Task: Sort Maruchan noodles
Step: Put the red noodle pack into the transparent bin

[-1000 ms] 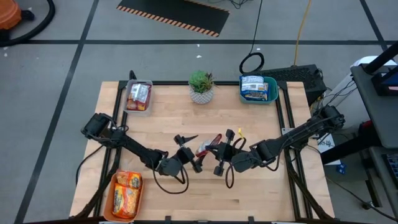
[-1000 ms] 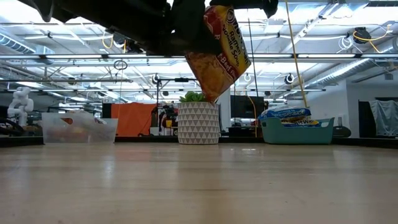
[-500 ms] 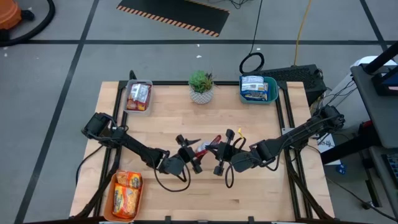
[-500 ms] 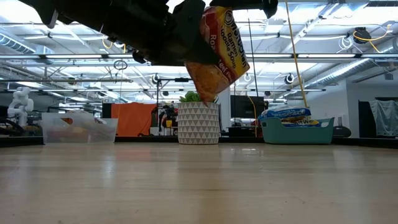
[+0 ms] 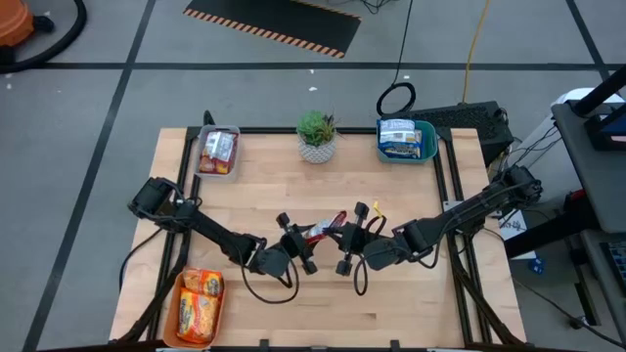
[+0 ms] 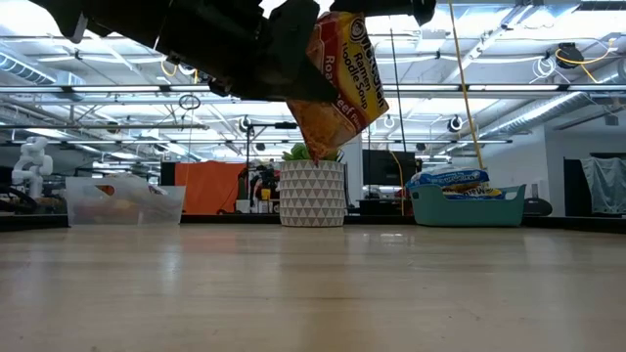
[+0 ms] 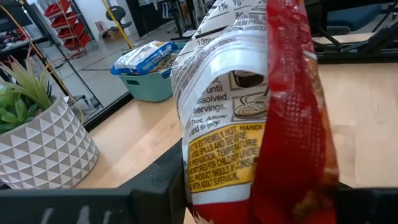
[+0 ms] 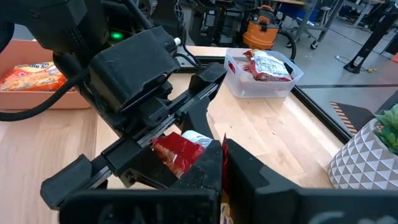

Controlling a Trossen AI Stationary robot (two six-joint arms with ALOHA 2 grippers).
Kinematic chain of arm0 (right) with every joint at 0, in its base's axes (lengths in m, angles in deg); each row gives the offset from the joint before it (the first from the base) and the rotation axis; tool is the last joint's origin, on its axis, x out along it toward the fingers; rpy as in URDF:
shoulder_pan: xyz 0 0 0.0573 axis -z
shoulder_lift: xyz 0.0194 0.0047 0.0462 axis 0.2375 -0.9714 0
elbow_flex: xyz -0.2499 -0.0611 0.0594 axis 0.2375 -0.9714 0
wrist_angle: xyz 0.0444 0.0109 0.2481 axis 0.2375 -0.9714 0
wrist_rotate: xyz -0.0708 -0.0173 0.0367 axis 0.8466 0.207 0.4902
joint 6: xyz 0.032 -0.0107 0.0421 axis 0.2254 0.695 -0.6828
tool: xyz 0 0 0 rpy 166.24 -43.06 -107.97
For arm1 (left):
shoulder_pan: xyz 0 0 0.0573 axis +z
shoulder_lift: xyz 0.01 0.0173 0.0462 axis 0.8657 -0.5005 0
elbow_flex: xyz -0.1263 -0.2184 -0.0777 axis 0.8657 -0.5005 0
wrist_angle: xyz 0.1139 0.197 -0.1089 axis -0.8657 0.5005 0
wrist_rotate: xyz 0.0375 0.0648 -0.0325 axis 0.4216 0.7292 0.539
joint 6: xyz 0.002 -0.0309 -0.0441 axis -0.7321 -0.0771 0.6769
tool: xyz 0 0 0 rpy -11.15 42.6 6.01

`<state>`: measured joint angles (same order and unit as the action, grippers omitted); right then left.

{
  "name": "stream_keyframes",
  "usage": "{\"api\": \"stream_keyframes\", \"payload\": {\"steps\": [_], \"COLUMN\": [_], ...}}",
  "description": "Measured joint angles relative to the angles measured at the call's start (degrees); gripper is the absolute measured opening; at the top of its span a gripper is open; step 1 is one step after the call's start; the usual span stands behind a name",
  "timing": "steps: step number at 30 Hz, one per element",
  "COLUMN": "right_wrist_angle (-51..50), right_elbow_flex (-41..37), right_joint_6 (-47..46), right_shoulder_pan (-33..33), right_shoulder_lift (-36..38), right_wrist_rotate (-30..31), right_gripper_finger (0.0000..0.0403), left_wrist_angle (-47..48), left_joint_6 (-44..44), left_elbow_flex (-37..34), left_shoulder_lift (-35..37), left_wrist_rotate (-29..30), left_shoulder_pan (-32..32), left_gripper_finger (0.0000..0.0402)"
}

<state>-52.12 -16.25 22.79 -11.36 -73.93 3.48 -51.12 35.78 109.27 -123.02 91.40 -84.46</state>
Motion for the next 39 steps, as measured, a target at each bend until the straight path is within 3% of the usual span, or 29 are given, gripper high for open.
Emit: {"api": "stream_keyframes", "payload": {"steps": [5,11,21,25,30,39], "right_wrist_angle": [0.02,-0.98,-13.85,-21.08,-26.44,-27.43], "right_elbow_flex": [0.00,-0.02,-0.02,-0.02,-0.02,-0.02], "right_joint_6": [0.02,0.35,-8.24,-14.45,-19.59,-20.02], "right_shoulder_pan": [-0.09,-2.10,-5.89,-7.85,-10.19,-11.04], "right_shoulder_lift": [0.00,1.84,9.94,13.03,14.40,14.19], "right_wrist_rotate": [0.55,3.28,3.21,3.26,3.23,2.97], "right_gripper_finger": [0.0007,0.0047,0.0095,0.0094,0.0094,0.0093], "left_wrist_angle": [0.00,0.02,2.58,12.46,32.97,58.35], "left_joint_6": [-0.74,-0.89,-2.16,-0.28,5.57,11.84], "left_elbow_flex": [0.00,-0.04,-0.11,-0.09,-0.09,-0.07], "left_shoulder_lift": [0.00,0.00,4.19,12.28,24.19,41.08], "left_wrist_rotate": [0.04,-0.16,-9.30,-12.81,-13.32,-5.55], "left_shoulder_pan": [0.00,0.04,-0.50,-0.90,-1.20,1.48], "left_gripper_finger": [0.0147,0.0147,0.0147,0.0147,0.0147,0.0147]}}
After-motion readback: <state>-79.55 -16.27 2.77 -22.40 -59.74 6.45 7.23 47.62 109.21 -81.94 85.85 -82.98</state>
